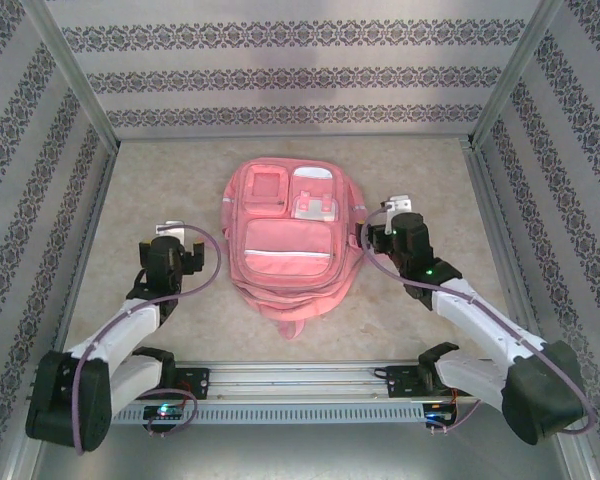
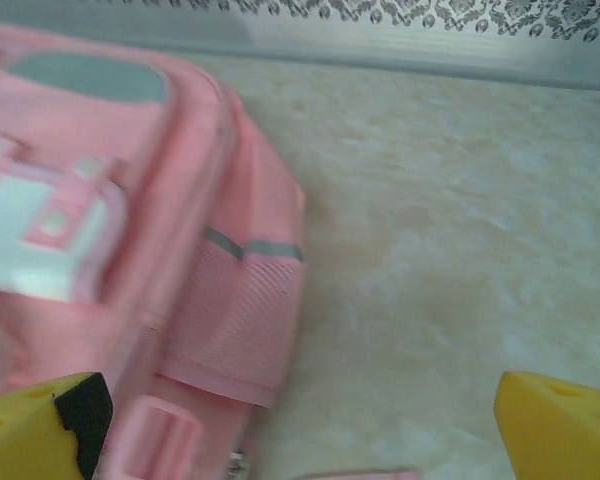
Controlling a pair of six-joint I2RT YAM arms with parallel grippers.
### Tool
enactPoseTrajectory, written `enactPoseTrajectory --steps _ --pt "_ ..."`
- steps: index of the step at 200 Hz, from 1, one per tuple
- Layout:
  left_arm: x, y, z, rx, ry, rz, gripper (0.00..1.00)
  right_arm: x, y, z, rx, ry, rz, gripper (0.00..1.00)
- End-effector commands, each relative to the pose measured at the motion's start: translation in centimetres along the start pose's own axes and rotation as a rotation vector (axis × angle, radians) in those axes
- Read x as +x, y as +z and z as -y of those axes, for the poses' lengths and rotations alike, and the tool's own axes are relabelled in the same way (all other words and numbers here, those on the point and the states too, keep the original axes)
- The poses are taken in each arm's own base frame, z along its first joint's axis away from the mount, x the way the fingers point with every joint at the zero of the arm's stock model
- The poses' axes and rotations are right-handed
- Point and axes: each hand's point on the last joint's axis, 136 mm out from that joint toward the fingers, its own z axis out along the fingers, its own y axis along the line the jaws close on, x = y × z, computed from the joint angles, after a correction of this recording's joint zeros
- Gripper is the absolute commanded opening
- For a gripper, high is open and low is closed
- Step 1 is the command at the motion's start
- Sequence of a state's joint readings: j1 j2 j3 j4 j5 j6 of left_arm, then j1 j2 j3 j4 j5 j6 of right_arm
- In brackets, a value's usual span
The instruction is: Pack the student bag
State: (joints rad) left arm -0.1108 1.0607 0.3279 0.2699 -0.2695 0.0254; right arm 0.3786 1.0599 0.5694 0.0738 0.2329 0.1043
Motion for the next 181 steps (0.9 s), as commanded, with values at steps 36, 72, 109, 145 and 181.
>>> enactPoseTrajectory --steps 36,72,109,145,181 --pt "-3.3 2.2 -0.2 0.041 -0.063 0.194 1.00 -0.3 1.2 3.9 0.001 -0.093 0.066 0.98" --pt "-4.1 2.2 -1.6 0.052 -0.238 0.321 1.00 3.7 1.8 7.9 0.123 0.020 0.025 0.98" --pt "-2.8 1.8 -1.4 0.100 -0.268 0.427 1.00 5.1 1.7 9.0 0.133 0.062 0.035 0.98" --pt "-3.3 1.5 0.4 0.199 -0.203 0.434 1.00 4.4 1.3 8.6 0.099 0.073 0.133 0.98" --pt "-2.3 2.6 -0.6 0.139 -0.250 0.399 1.00 4.5 -0.5 10.4 0.159 0.146 0.229 0.98"
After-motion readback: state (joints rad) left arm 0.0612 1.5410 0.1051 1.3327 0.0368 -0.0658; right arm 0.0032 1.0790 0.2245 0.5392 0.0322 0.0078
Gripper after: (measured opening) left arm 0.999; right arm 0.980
